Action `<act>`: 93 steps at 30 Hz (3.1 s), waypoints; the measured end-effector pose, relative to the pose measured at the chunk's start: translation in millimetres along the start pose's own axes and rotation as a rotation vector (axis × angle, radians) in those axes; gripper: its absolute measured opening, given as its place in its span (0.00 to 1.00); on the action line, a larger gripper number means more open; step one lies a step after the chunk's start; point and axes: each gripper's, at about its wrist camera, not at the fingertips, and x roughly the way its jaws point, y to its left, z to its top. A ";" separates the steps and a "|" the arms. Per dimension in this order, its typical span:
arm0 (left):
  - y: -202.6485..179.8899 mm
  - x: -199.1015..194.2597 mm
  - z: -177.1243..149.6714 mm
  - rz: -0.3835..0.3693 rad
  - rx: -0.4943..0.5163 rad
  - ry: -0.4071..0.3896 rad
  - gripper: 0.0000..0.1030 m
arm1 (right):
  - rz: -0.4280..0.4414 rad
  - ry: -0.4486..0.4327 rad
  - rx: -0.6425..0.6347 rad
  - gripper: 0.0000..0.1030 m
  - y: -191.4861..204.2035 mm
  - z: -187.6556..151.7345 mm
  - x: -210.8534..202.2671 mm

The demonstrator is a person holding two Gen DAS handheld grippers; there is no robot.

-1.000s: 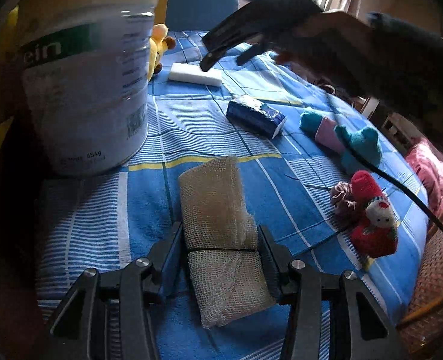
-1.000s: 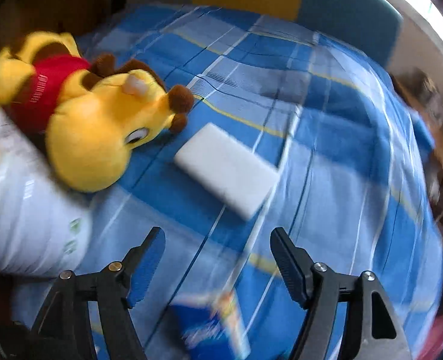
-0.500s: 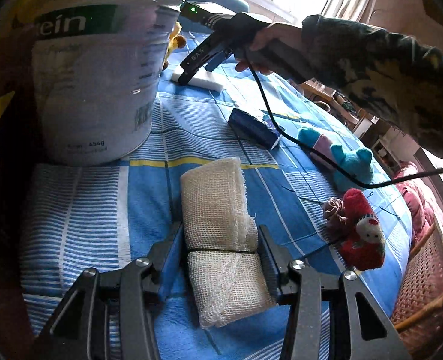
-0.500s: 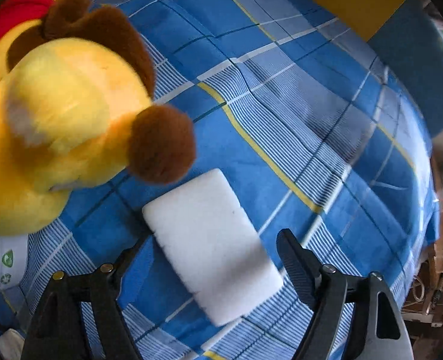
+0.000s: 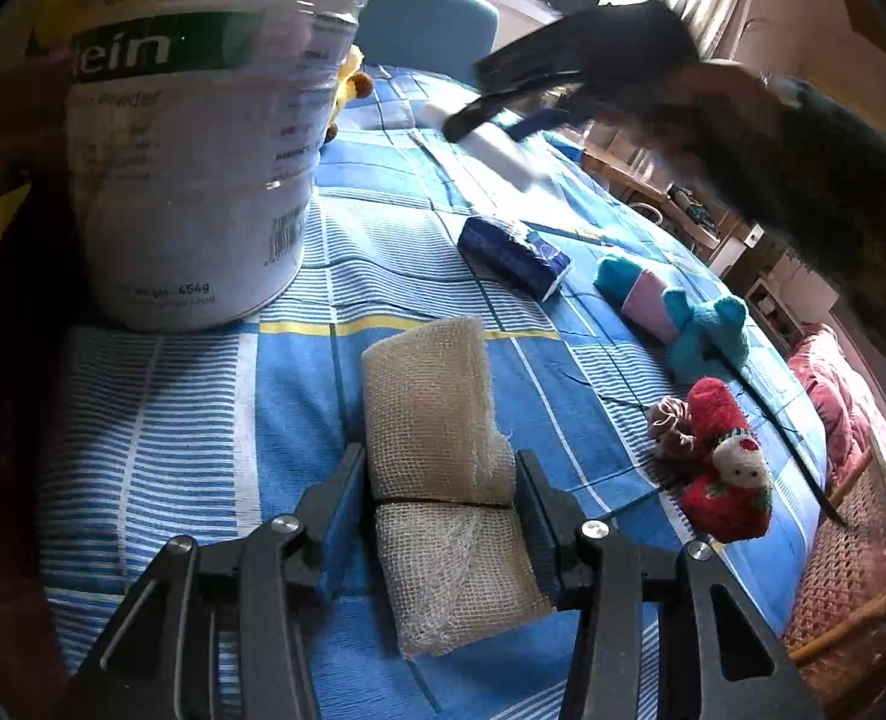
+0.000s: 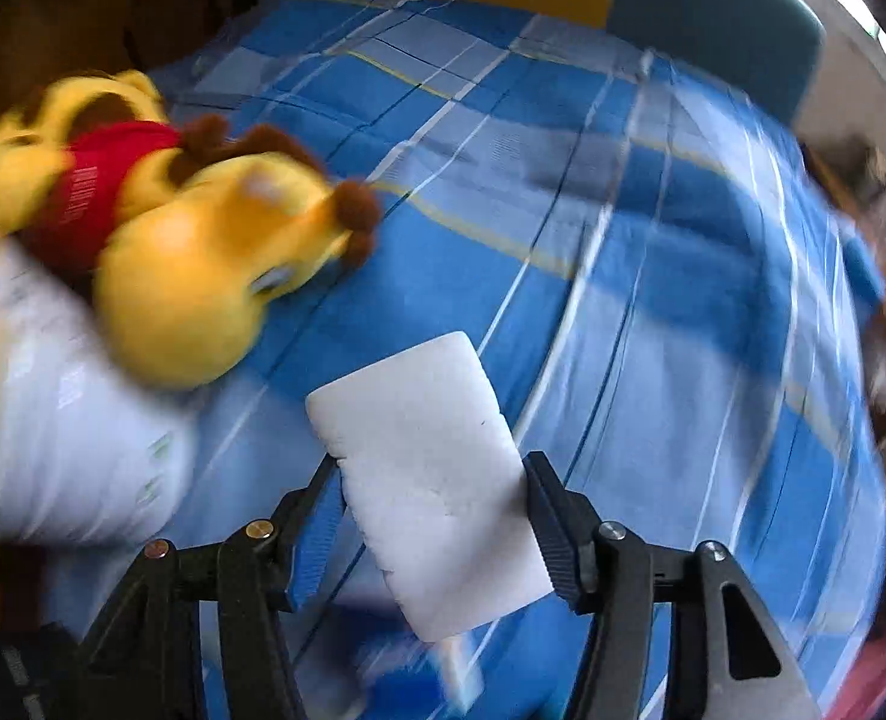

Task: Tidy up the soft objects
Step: 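Lift the gauze roll with the left tool toward the tray while right holds the foam block, then lower the gauze roll into the gold tray and open the left tool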

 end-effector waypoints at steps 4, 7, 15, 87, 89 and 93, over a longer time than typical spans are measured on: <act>-2.1 2.0 0.7 0.005 0.003 0.003 0.47 | 0.141 0.012 0.079 0.59 19.5 -54.5 -24.2; -5.2 4.3 0.0 0.017 0.012 0.005 0.47 | 0.166 0.041 0.117 0.59 38.8 -101.1 -23.2; -20.6 6.0 1.0 0.086 0.083 0.027 0.43 | 0.066 -0.003 0.201 0.58 52.4 -143.5 13.0; 100.8 -165.6 25.6 0.431 -0.232 -0.129 0.43 | -0.008 -0.117 0.071 0.62 66.9 -158.9 14.6; 128.4 -175.1 22.1 0.451 -0.298 -0.130 0.43 | -0.009 -0.118 0.071 0.62 66.5 -159.1 14.4; 175.3 -178.3 15.8 0.447 -0.426 -0.082 0.43 | -0.017 -0.120 0.069 0.62 67.5 -159.5 14.3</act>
